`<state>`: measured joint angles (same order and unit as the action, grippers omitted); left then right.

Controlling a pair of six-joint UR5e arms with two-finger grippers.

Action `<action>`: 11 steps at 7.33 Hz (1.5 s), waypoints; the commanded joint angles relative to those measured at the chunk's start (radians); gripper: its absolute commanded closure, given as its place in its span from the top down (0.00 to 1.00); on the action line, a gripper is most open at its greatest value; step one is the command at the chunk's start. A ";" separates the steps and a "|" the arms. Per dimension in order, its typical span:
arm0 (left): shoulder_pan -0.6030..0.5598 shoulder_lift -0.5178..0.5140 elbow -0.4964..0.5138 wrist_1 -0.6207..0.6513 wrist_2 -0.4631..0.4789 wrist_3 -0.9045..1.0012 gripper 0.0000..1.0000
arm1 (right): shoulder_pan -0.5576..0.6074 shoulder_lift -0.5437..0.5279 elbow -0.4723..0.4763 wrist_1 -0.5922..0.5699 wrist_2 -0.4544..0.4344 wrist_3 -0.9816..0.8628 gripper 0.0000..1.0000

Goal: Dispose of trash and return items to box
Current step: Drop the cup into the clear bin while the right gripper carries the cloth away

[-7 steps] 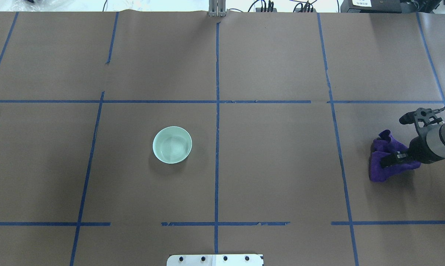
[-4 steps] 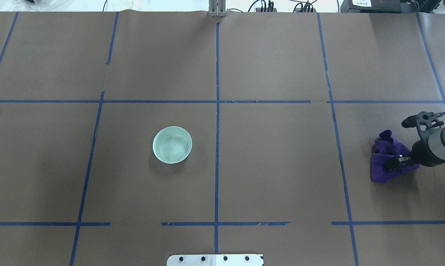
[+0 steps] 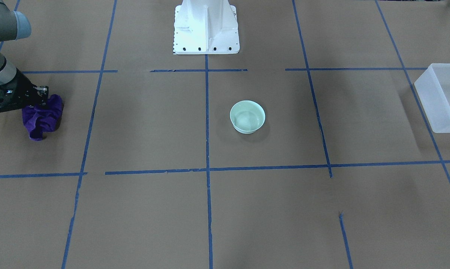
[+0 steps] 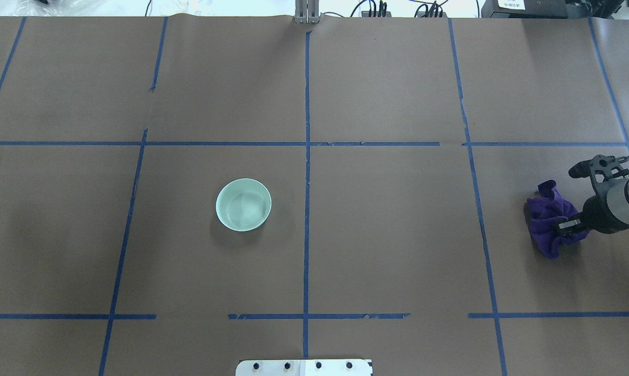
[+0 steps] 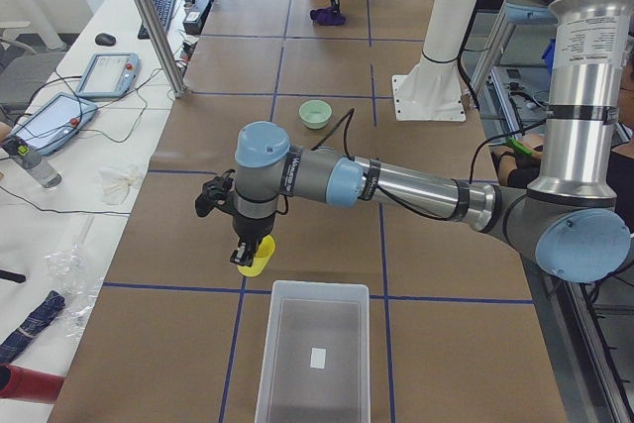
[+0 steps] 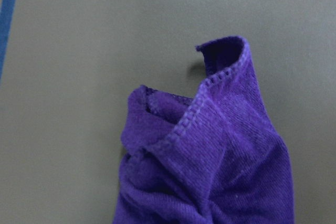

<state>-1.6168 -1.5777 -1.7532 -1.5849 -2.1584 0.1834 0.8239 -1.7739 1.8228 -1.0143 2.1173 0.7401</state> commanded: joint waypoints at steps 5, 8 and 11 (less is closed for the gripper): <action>-0.012 0.082 0.084 -0.010 -0.008 0.051 0.00 | 0.282 -0.010 0.286 -0.206 0.142 0.001 0.00; -0.005 0.131 0.171 -0.056 -0.064 0.051 0.00 | 0.450 -0.001 0.317 -0.205 0.277 -0.001 0.00; 0.053 0.134 0.282 -0.170 -0.156 0.051 0.00 | 0.523 -0.004 0.363 -0.204 0.286 -0.004 0.00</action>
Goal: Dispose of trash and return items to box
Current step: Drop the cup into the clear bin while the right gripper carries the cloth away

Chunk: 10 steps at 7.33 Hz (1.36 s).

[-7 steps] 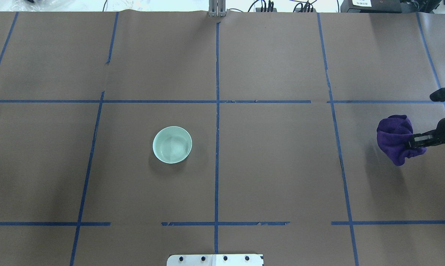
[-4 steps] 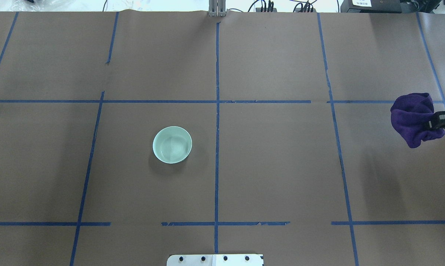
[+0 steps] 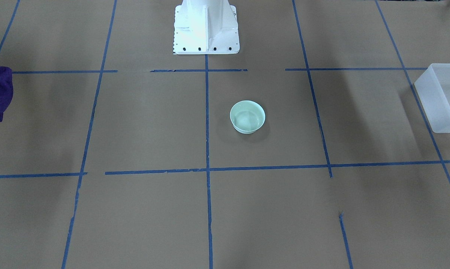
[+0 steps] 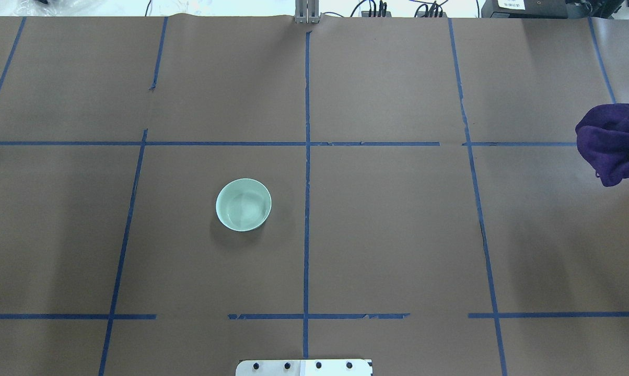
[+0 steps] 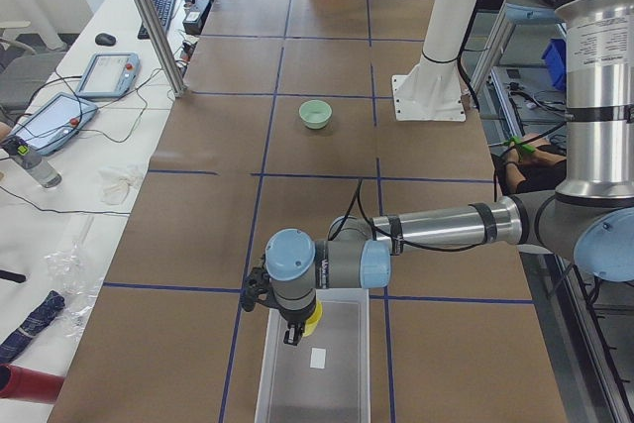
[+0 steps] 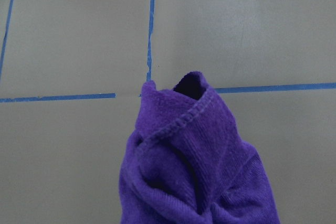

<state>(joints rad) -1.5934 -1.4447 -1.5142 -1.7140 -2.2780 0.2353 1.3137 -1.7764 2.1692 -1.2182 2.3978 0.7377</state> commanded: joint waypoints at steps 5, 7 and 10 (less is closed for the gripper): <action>0.095 -0.002 0.154 -0.187 -0.097 -0.005 0.94 | 0.128 -0.003 0.020 0.003 0.018 -0.052 0.00; 0.090 0.007 0.074 -0.179 -0.084 -0.001 1.00 | 0.134 -0.006 0.020 0.002 0.018 -0.057 0.00; -0.139 0.027 -0.076 -0.168 -0.060 -0.011 1.00 | 0.143 -0.017 -0.006 0.000 0.006 -0.125 0.00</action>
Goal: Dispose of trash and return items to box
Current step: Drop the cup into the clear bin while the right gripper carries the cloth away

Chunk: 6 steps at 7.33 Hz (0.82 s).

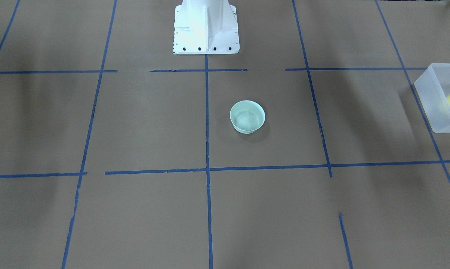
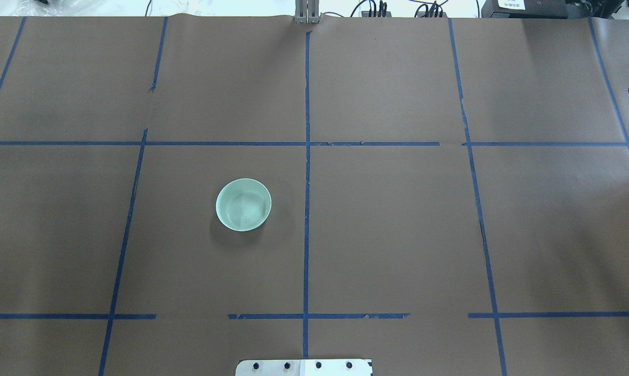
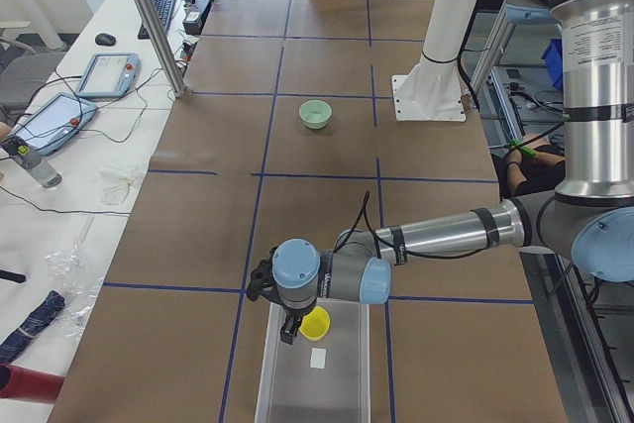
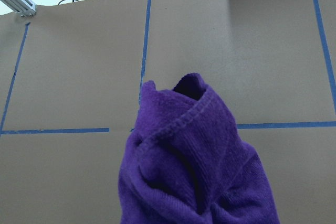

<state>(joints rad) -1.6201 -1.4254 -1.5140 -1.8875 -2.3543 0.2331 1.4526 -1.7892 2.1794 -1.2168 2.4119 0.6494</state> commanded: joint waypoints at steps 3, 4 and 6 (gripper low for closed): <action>-0.101 -0.013 -0.308 0.108 0.058 -0.233 1.00 | 0.077 -0.055 -0.134 -0.007 -0.062 -0.352 0.00; -0.048 -0.015 -0.368 0.108 0.049 -0.256 1.00 | 0.109 -0.074 -0.186 -0.009 -0.082 -0.460 0.00; 0.160 -0.017 -0.452 0.044 0.029 -0.584 1.00 | 0.175 -0.069 -0.266 -0.204 -0.141 -0.720 0.00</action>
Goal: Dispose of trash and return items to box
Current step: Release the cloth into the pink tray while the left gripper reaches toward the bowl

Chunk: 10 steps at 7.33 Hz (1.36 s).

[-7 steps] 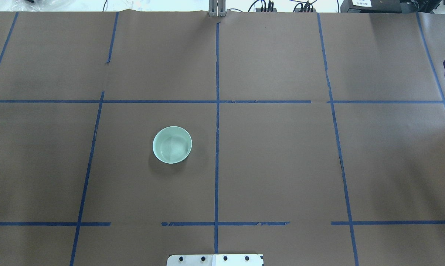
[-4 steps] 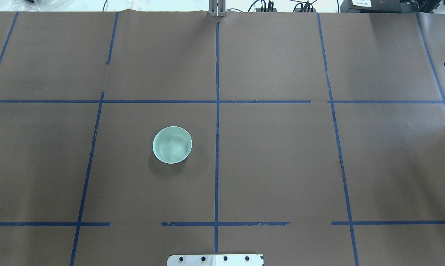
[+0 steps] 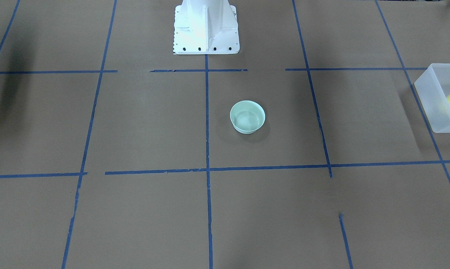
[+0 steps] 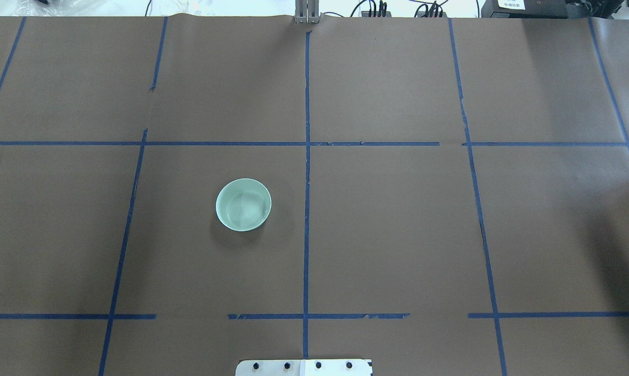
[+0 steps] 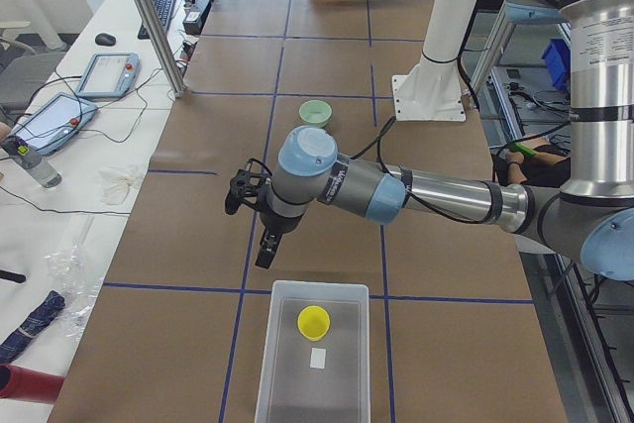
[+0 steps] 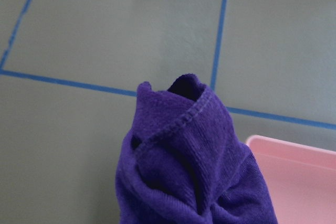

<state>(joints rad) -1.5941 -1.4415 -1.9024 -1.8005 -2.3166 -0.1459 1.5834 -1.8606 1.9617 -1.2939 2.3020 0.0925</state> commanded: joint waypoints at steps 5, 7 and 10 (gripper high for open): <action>0.469 0.000 -0.087 -0.328 0.002 -0.746 1.00 | 0.095 0.134 -0.454 -0.185 -0.133 -0.499 0.00; 0.544 -0.002 -0.087 -0.382 0.008 -0.843 1.00 | 0.101 0.149 -0.503 -0.186 -0.128 -0.494 0.99; 0.753 -0.071 -0.104 -0.390 0.178 -1.056 1.00 | 0.112 0.175 -0.492 -0.186 -0.011 -0.411 1.00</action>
<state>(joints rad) -0.9312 -1.4829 -2.0026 -2.1877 -2.2205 -1.1088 1.6934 -1.6972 1.4640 -1.4810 2.2325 -0.3675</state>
